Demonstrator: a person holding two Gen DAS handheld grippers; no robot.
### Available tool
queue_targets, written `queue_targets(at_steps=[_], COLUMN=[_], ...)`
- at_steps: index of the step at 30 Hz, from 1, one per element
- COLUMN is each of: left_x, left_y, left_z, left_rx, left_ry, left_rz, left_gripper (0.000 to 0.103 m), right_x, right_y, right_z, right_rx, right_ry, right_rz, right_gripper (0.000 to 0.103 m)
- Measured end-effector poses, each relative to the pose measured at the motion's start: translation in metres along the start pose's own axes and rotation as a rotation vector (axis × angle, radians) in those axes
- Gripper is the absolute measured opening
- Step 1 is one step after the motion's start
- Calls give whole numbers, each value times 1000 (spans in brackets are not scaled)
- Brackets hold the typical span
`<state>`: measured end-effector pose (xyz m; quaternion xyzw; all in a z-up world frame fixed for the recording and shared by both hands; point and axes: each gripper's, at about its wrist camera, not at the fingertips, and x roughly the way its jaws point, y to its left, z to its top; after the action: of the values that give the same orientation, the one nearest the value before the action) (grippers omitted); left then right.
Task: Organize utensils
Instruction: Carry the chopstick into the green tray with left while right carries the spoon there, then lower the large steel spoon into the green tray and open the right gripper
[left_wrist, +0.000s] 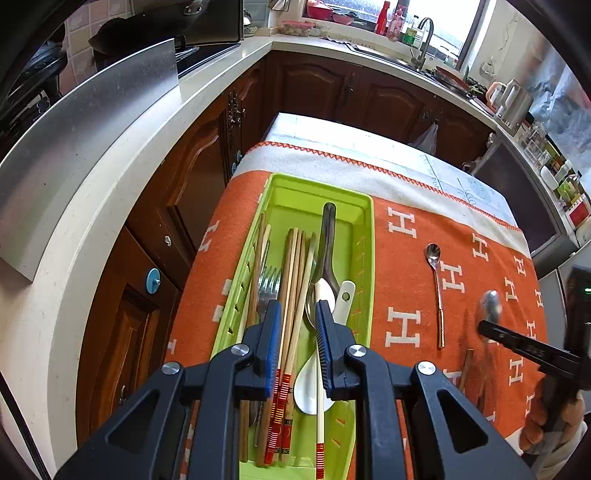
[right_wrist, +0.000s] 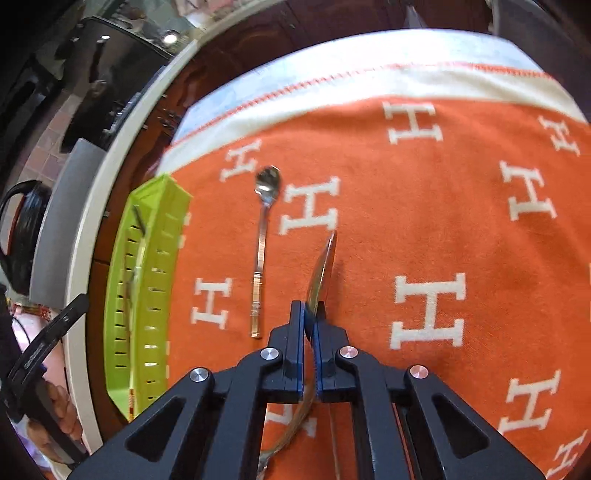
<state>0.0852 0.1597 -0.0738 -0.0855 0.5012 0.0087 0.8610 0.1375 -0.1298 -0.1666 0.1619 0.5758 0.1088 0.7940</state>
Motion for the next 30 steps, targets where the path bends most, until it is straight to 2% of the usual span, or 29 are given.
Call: queue_targets(at_steps=[3,7,9,11,13,17,22,26,30], left_x=[-2,-7,-11,-16,-20,-24,-24,-20,-17], left_y=[2,5,6,7,10,19,33,40,41], left_z=[1,2,4,5,7,11,13,13,13], left_rx=[-5,-1,13,28,36,23,25,11,12], left_ry=[-4,-18,-27,-50,-68,-75,-84,-70,-68], left_rz=[4,29,50,84,124,148,226,227,224], left_gripper=[24,34,45,47,47,53,56,56,56], right_x=[-27,-62,-70,-72,-64,-34,15,42,54], right_y=[22,54,73,94,116,152,175,187,198], right_z=[-1,6,11,18,22,27,32,40,47], right_rx=[-34,-30,-23,-23,-22,-11,52,73,92], right_ry=[-40,-70,-74,-54,-23,39,116,135,162], right_rz=[27,120,167,222,270,326,359,360,411], right_gripper=[3,3,3,4,3,4,6,7,7])
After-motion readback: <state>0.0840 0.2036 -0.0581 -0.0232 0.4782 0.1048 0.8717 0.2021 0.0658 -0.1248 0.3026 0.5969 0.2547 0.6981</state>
